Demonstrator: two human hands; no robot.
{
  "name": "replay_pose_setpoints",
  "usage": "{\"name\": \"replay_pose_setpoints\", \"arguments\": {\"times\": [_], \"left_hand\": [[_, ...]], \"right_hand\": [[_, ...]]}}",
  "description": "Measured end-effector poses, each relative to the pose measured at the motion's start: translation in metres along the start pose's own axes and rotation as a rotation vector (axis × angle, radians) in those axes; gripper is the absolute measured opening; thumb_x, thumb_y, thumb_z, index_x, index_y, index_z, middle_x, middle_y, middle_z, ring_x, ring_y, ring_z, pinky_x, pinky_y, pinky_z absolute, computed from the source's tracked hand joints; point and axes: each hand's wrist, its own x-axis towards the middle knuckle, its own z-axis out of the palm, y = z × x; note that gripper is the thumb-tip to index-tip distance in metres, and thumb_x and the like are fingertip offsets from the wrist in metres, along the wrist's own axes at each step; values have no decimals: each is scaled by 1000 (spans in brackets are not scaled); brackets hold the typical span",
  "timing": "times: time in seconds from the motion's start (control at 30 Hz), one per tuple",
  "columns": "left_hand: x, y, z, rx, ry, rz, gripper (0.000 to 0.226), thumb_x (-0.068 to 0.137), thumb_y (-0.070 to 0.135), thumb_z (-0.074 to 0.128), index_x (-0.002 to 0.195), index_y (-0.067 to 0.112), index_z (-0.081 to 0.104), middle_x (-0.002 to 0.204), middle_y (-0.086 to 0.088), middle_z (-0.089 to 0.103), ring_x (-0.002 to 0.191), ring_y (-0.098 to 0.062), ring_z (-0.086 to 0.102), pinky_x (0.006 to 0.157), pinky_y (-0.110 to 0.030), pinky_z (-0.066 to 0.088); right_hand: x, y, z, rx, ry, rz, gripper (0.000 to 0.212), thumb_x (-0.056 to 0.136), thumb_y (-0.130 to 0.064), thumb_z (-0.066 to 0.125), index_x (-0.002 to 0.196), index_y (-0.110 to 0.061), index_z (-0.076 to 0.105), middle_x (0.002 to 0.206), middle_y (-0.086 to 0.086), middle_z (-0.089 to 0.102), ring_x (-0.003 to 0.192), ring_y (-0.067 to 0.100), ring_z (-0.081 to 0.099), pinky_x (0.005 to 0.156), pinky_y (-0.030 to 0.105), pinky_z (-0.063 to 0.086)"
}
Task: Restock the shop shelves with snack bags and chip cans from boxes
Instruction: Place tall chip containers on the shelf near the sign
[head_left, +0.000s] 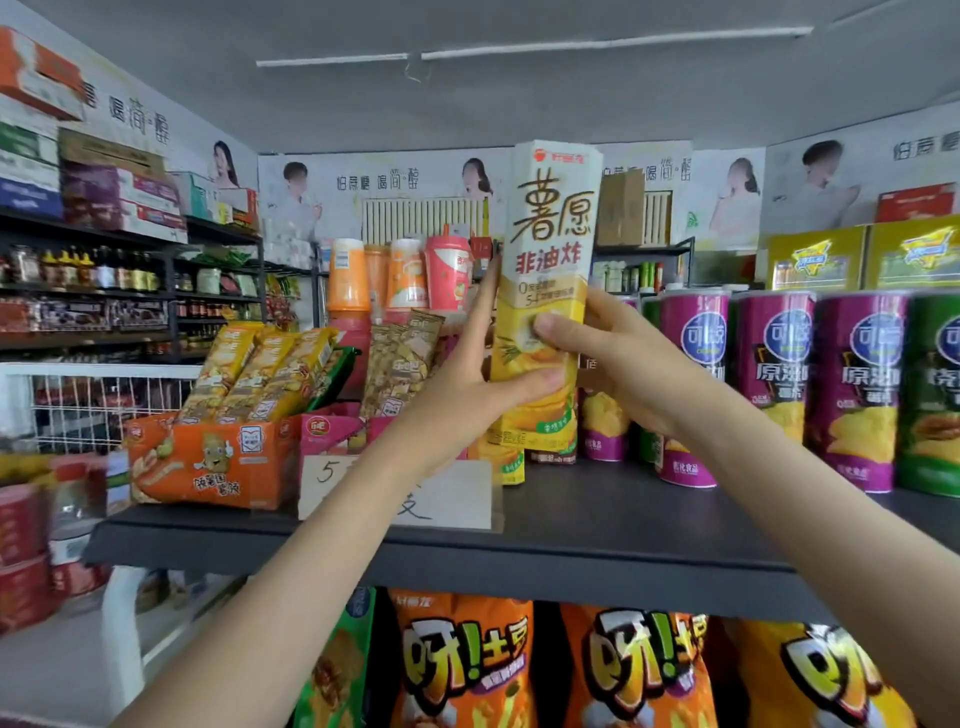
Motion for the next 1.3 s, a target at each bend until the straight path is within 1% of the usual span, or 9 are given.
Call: {"name": "replay_pose_setpoints", "arguments": {"times": [0.1, 0.2, 0.3, 0.43, 0.63, 0.73, 0.83, 0.93, 1.3], "left_hand": [[2, 9, -2, 145, -52, -31, 83, 82, 47, 71, 143, 62, 18, 152, 28, 28, 137, 0, 34, 114, -43, 34], [10, 6, -13, 389, 138, 29, 61, 92, 41, 62, 144, 51, 31, 153, 8, 32, 137, -11, 36, 113, -44, 35], [24, -8, -24, 526, 234, -8, 66, 92, 33, 64, 147, 45, 31, 141, -1, 40, 130, -19, 43, 109, -43, 38], [39, -18, -29, 690, 133, -110, 89, 89, 31, 68, 153, 45, 9, 143, -6, 37, 130, -21, 39, 97, -29, 30], [68, -28, -39, 679, 58, -174, 110, 84, 25, 74, 148, 51, -11, 147, -10, 44, 110, -21, 58, 90, -37, 48], [77, -32, -42, 632, -1, -186, 100, 86, 16, 72, 154, 41, 2, 148, -6, 45, 120, -24, 56, 88, -31, 48], [82, -38, -45, 613, -20, -164, 86, 87, 10, 70, 151, 34, 19, 138, -4, 53, 107, -18, 57, 68, -20, 45], [83, -41, -48, 573, -26, -145, 81, 85, 7, 71, 147, 33, 25, 125, 3, 54, 106, -15, 55, 64, -17, 42], [78, -40, -42, 670, -3, -118, 85, 88, 13, 70, 151, 33, 18, 124, -1, 57, 80, -4, 52, 56, -16, 40]], "right_hand": [[-4, 12, -19, 30, 47, 38, 49, 73, -29, 70, 119, -15, 59, 115, 6, 70, 102, 22, 68, 85, 38, 57], [-8, 35, -40, 13, 99, 138, 59, 72, -22, 75, 127, -13, 53, 120, 8, 66, 106, 26, 67, 91, 46, 53], [-8, 57, -52, -35, 116, 262, 51, 81, -3, 70, 128, -12, 50, 119, 9, 66, 105, 27, 67, 84, 42, 56], [-2, 75, -55, -35, 129, 374, 44, 89, 0, 62, 130, -13, 49, 115, 6, 68, 101, 23, 67, 80, 38, 55], [9, 81, -51, -55, 144, 419, 38, 93, -5, 59, 128, -14, 49, 113, 3, 68, 100, 19, 66, 76, 35, 52], [14, 84, -45, -67, 146, 418, 36, 93, -5, 59, 127, -13, 49, 114, 4, 68, 100, 18, 66, 79, 35, 52], [18, 87, -42, -69, 146, 412, 35, 94, -5, 58, 126, -13, 49, 115, 4, 68, 99, 17, 66, 72, 30, 53], [19, 90, -42, -86, 148, 400, 33, 94, -6, 57, 125, -15, 50, 115, 3, 68, 99, 16, 66, 74, 30, 53], [27, 97, -37, -138, 120, 379, 29, 97, -11, 55, 123, -20, 48, 118, 2, 66, 102, 14, 66, 71, 24, 53]]}}
